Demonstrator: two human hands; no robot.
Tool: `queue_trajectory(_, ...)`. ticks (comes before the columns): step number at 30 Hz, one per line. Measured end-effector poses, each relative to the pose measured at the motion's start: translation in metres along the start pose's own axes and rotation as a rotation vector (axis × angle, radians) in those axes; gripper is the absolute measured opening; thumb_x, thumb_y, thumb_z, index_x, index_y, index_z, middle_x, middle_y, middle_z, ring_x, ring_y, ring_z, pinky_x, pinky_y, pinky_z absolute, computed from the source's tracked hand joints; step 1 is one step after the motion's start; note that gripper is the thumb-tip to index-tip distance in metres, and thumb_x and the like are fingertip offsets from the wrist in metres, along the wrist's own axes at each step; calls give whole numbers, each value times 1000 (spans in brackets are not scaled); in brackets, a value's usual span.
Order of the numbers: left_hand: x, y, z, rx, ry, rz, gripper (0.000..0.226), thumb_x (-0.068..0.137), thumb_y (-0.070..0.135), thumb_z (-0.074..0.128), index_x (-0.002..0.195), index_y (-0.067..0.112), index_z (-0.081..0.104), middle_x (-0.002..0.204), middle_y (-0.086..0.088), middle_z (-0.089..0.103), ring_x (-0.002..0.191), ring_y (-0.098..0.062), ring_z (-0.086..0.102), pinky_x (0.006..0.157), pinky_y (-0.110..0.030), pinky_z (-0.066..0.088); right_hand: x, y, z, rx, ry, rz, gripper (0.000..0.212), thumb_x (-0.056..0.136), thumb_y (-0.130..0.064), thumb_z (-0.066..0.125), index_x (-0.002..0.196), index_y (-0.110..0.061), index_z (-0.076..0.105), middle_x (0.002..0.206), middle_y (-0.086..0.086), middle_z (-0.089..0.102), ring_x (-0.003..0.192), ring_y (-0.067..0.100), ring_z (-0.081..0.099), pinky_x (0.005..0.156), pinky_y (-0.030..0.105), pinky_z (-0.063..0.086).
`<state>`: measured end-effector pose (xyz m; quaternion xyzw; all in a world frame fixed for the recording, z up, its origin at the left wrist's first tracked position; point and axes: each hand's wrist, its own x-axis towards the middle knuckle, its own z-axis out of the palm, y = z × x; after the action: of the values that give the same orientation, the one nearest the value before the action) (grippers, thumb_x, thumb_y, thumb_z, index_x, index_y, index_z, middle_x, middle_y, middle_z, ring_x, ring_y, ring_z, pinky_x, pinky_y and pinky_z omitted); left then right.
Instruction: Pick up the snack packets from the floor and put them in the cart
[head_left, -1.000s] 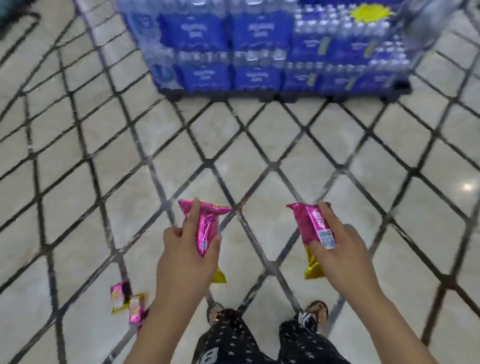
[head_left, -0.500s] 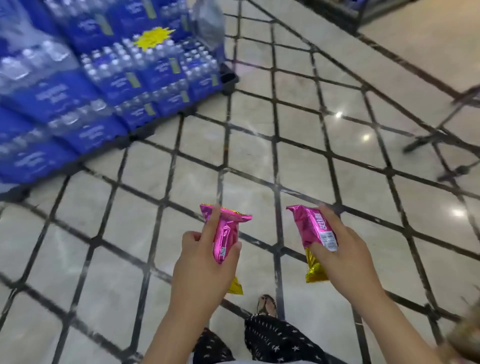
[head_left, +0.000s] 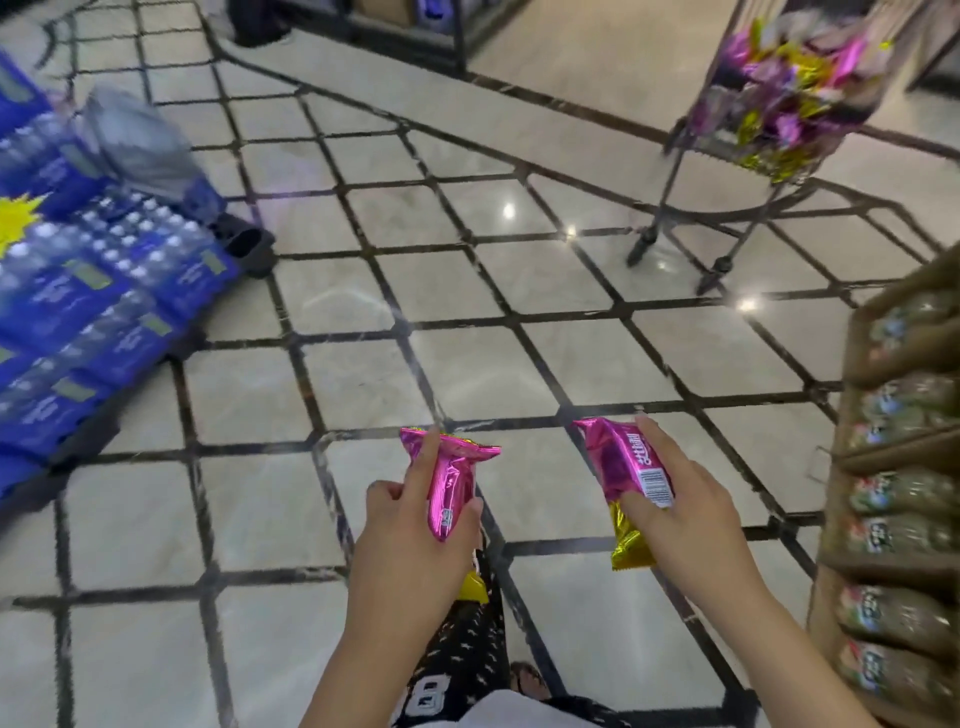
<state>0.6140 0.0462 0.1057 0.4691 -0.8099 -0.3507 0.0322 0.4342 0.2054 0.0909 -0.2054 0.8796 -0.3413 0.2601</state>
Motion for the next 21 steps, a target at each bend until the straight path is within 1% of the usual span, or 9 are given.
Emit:
queue_trajectory(1,20,6,-5,5,-6,22,70,91,56,52,145,63,8,98,10,37,71,-5,53,60,-19,40,14,-7,-1,17,29,13,70,88,-30,63,144,-53,28,101,2,55,87,10,57,67,26,50)
queue_trajectory(4,81,27,-23,33,-11,105,71,91,57,51,146,61,7,100,7,39,72,-8,54,63,-24,45,58,-31,-6,109,93,66,70,86,-32,64,142,-55,30,106,1,57,94,15,58,82,39,54)
queue_trajectory(6,121,43,-34,66,-11,165,72,91,57,51,147,59,6,98,6,40,69,-8,53,59,-20,44,85,-47,-12,150,143,79,71,85,-30,65,142,-55,30,108,-1,57,98,15,58,86,41,52)
queue_trajectory(9,175,68,-38,111,-33,229,71,91,58,51,148,57,10,95,6,37,67,-11,53,59,-23,45,118,-60,-23,190,230,89,71,86,-26,65,144,-51,33,109,-3,58,98,12,57,82,35,50)
queue_trajectory(11,206,90,-33,119,-63,254,71,90,58,51,148,58,9,96,4,38,69,-11,53,61,-26,46,136,-59,-34,206,274,130,71,86,-26,65,143,-53,32,106,-3,59,95,13,58,81,36,50)
queue_trajectory(14,247,128,-17,129,-124,299,74,91,56,53,149,55,8,99,3,39,69,-8,52,56,-18,38,162,-48,-56,227,344,226,70,79,-33,62,138,-57,33,102,-4,63,92,15,60,80,42,52)
queue_trajectory(17,283,173,7,142,-199,332,73,92,55,52,148,57,7,100,5,39,70,-6,53,55,-15,37,195,-30,-86,271,416,300,71,69,-42,54,138,-51,39,105,-7,65,94,13,61,81,39,51)
queue_trajectory(19,309,205,25,139,-210,358,71,92,56,52,147,60,7,99,6,40,71,-6,54,58,-20,42,223,-17,-108,288,442,323,68,72,-41,57,138,-48,40,107,-8,64,95,10,60,79,36,50)
queue_trajectory(21,336,241,43,145,-211,377,72,91,57,52,146,61,6,101,4,42,72,-8,54,64,-25,47,257,-5,-135,289,448,327,64,82,-32,62,139,-49,39,106,-6,64,93,10,60,78,37,50)
